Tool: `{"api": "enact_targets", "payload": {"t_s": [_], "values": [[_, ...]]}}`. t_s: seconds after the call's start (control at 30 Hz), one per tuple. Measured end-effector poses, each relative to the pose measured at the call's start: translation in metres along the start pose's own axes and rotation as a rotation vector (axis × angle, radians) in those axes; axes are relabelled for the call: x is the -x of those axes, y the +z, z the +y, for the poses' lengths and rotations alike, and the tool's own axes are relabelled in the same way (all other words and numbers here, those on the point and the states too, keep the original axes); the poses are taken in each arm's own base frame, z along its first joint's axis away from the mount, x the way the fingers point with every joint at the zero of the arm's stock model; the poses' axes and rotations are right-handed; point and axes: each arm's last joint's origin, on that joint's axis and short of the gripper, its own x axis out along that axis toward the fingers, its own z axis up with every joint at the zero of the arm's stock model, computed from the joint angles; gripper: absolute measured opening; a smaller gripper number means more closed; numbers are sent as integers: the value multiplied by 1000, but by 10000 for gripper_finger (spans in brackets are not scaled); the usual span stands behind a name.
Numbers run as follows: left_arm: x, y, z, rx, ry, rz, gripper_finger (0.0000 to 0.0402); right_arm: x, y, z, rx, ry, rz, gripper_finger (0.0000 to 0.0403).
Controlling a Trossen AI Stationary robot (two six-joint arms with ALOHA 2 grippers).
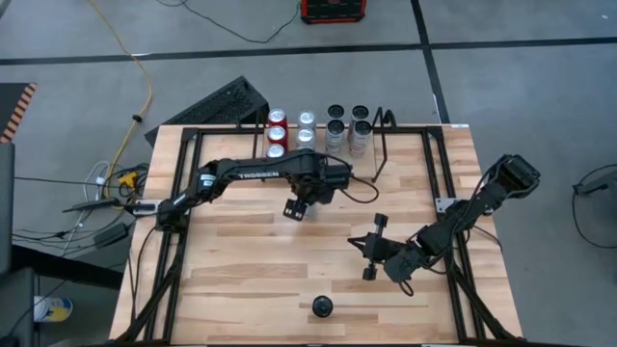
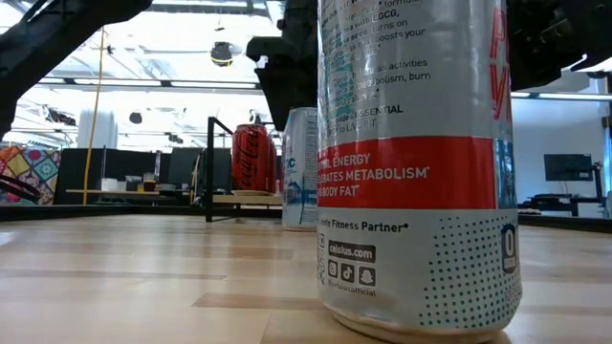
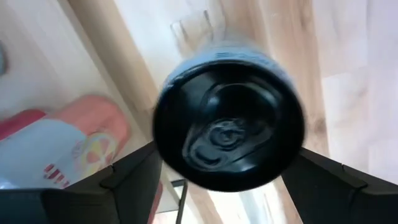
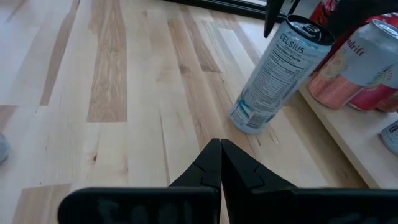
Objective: Place canned beverage on shelf
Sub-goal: Put the white blue soda can on the shelf and align with other white blue soda cans
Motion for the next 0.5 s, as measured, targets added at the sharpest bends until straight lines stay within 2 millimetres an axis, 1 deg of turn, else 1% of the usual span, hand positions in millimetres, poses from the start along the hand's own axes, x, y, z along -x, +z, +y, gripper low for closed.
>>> {"api": "enact_targets", "payload": {"t_s": [0.17, 0.27, 0.37, 0.5], "values": [[0, -2, 1, 0, 38, 27, 297, 0, 0, 0, 0, 1, 0, 27], [6, -5, 1, 11, 43, 24, 297, 0, 0, 0, 0, 0, 0, 27], [22, -11, 0, 34, 36, -21, 297, 0, 0, 0, -1, 1, -1, 27], [54, -27, -1, 103, 60, -97, 297, 0, 2, 0, -13, 4, -11, 27]]}}
